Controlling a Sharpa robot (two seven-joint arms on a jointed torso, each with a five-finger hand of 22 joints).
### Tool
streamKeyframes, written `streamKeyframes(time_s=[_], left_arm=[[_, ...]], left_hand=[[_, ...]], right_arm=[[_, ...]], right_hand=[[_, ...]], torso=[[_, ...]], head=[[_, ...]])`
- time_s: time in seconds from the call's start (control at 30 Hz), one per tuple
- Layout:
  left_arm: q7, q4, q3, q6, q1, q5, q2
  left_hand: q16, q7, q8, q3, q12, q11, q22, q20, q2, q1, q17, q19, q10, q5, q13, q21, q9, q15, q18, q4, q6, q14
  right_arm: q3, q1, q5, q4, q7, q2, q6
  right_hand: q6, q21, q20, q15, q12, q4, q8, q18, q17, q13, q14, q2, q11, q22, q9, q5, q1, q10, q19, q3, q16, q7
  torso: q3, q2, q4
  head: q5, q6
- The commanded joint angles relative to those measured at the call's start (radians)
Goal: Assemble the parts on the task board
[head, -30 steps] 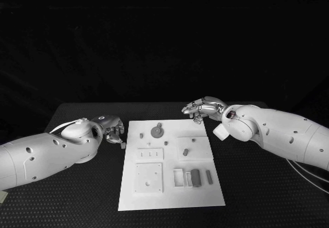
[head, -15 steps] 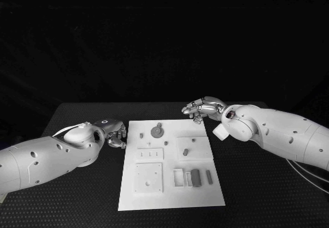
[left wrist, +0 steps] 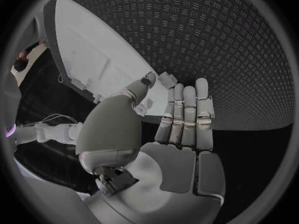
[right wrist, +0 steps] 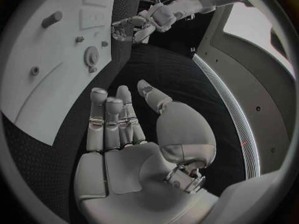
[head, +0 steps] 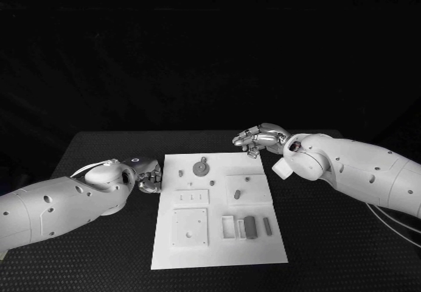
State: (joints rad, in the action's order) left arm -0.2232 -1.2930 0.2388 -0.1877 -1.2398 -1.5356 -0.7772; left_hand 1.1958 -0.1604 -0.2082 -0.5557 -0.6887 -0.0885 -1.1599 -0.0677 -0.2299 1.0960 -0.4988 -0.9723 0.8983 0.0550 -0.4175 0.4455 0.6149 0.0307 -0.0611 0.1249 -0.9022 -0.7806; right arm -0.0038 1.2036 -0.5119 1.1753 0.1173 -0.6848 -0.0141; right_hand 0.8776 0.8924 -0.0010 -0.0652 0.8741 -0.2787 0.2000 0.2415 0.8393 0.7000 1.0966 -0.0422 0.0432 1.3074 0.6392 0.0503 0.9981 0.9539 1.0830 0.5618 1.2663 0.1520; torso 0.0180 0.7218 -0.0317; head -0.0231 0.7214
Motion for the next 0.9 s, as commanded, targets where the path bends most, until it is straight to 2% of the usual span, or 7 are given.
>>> streamKeyframes(time_s=[0.03,0.53,0.9], left_arm=[[0.008,0.005,-0.001,0.030,0.004,0.007,0.005],[0.019,0.031,-0.001,0.031,0.010,0.014,0.014],[0.037,0.030,-0.001,0.040,0.010,0.030,0.014]], left_hand=[[0.009,0.001,0.007,0.001,-0.005,-0.001,-0.003,0.000,0.012,0.005,-0.003,-0.002,-0.003,-0.006,0.000,-0.003,-0.003,-0.001,-0.013,-0.004,0.001,0.002],[0.022,0.006,0.017,0.013,-0.019,-0.002,-0.018,-0.002,0.060,0.044,-0.015,0.001,-0.013,-0.005,-0.002,-0.003,-0.022,-0.002,-0.011,0.019,0.013,0.012],[0.031,0.011,-0.002,0.022,-0.031,0.000,-0.030,-0.004,0.112,0.072,-0.023,-0.004,-0.012,-0.005,-0.002,-0.003,-0.030,-0.005,-0.010,0.073,-0.027,0.011]], right_arm=[[0.000,0.000,-0.007,0.000,0.009,0.001,0.004],[0.000,-0.001,-0.007,-0.001,0.010,0.000,0.004],[0.000,-0.001,-0.007,0.000,0.010,0.000,0.004]], right_hand=[[0.002,-0.006,-0.001,0.006,0.005,-0.003,-0.006,0.020,-0.002,-0.001,-0.002,-0.007,0.006,0.013,-0.001,0.004,0.002,0.002,0.007,-0.004,-0.004,0.007],[0.002,-0.007,-0.001,0.006,0.005,-0.003,-0.006,0.020,-0.002,-0.002,-0.002,-0.007,0.006,0.013,-0.002,0.004,0.002,0.002,0.007,-0.003,-0.004,0.008],[0.002,-0.007,-0.001,0.006,0.006,-0.003,-0.006,0.020,-0.002,-0.002,-0.002,-0.006,0.006,0.013,-0.002,0.004,0.001,0.002,0.007,-0.003,-0.004,0.008]], torso=[[0.0004,0.000,-0.0002],[0.0007,0.000,-0.0006],[-0.0004,0.000,-0.0008]], head=[[-0.002,0.001],[-0.006,0.002],[-0.005,0.002]])
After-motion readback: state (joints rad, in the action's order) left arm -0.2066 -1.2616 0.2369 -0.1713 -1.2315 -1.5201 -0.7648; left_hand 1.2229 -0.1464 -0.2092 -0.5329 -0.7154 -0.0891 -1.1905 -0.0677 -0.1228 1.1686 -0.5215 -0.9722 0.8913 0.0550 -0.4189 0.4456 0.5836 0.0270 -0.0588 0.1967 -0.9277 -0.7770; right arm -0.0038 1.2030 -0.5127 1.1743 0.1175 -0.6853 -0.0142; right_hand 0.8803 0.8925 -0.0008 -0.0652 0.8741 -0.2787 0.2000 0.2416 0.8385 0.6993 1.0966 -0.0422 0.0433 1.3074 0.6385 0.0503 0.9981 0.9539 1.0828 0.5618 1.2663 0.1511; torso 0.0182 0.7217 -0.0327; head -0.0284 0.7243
